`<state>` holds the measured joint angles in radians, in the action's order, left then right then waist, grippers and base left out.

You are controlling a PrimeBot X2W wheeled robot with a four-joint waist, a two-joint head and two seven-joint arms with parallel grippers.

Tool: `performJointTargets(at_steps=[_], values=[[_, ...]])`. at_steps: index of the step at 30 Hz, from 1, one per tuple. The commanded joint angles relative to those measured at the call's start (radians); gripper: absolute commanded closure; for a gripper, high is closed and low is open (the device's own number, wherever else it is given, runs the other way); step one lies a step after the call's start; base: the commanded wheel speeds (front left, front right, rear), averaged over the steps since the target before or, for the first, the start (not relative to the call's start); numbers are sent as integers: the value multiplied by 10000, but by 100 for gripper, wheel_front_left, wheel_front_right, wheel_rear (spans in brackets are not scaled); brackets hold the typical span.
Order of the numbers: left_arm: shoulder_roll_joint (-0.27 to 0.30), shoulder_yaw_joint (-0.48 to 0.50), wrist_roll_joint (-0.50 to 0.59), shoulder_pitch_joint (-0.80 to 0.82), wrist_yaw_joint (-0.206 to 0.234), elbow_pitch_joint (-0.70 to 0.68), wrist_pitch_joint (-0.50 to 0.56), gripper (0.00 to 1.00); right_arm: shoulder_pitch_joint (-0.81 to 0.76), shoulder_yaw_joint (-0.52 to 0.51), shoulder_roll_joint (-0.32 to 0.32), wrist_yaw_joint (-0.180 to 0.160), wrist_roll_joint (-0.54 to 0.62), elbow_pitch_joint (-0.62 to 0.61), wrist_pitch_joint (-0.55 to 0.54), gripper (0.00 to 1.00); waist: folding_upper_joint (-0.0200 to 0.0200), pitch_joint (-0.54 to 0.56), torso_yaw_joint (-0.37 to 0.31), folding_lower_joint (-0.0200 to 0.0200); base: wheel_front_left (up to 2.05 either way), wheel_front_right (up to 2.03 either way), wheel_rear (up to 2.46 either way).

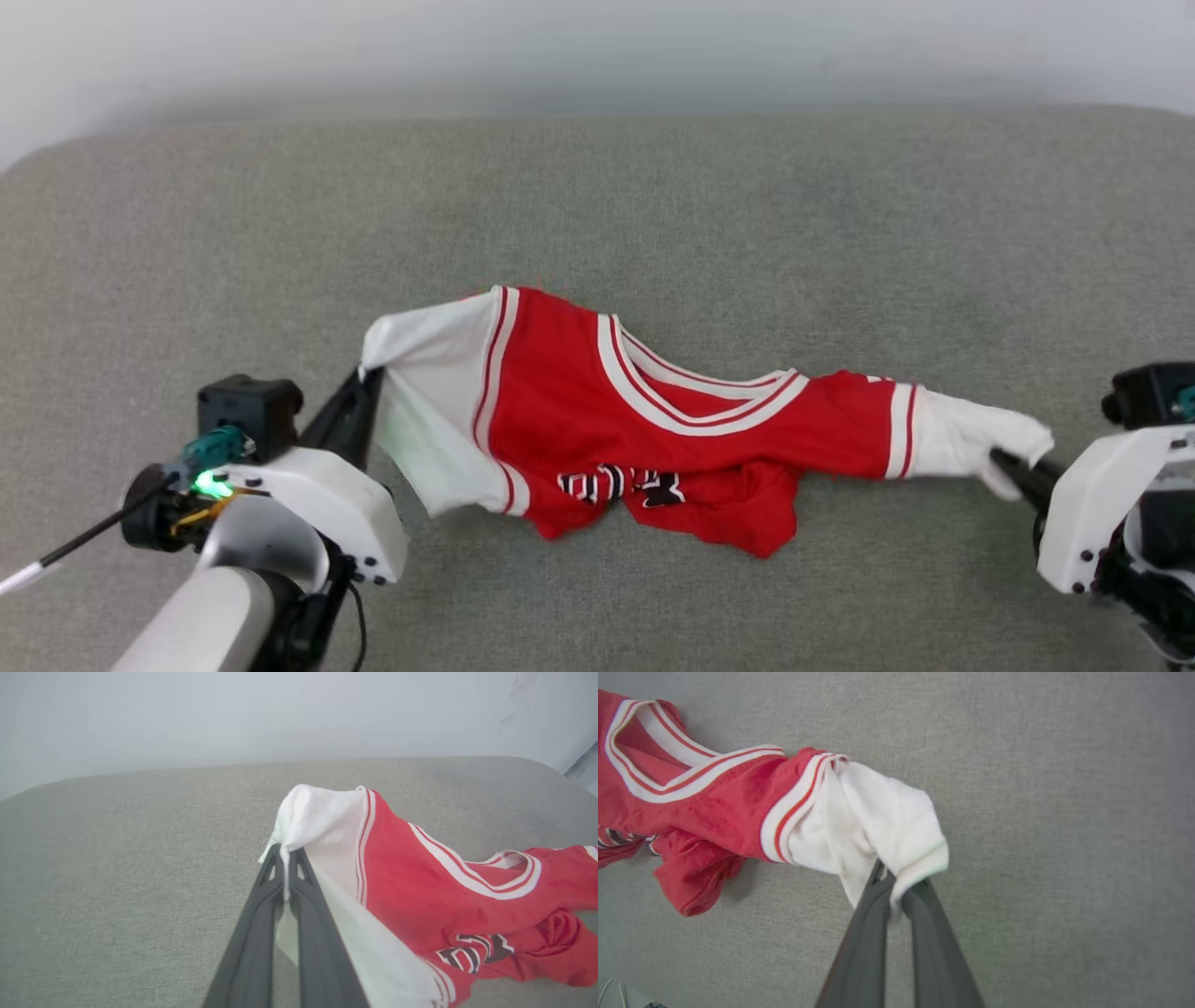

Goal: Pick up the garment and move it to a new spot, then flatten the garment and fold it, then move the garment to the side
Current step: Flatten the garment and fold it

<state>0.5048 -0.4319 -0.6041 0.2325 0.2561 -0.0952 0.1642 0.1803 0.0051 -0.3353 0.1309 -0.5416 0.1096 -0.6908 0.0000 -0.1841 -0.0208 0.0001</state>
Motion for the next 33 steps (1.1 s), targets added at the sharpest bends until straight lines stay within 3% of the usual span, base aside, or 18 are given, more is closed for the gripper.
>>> performJointTargets(at_steps=[1, 9, 15, 27, 33], values=[[117, 112, 92, 137, 62, -77, -124, 100, 129, -47, -80, -3, 163, -263, 144, 100, 0, 236, -81, -1, 0, 0, 0], [450, 631, 212, 1114, 44, -452, -232, 100, 1066, -560, -8, -3, 978, -1984, 740, 100, 0, 749, -274, -1, 0, 0, 0], [180, 948, 292, 3075, -146, -205, -496, 100, 2913, -828, 126, -5, 1304, -2199, 1323, 100, 0, 386, -287, -1, 0, 0, 0], [-609, 1032, 997, 8354, -781, 1640, -1386, 100, 8012, -980, 413, -5, 1339, -1098, 2755, 100, 0, -1750, -249, -1, 0, 0, 0], [-591, 1107, 1449, 10912, -1090, 2829, -1833, 100, 10688, -628, 363, -3, 989, 99, 3536, 100, 0, -2870, -416, -1, 0, 0, 0]])
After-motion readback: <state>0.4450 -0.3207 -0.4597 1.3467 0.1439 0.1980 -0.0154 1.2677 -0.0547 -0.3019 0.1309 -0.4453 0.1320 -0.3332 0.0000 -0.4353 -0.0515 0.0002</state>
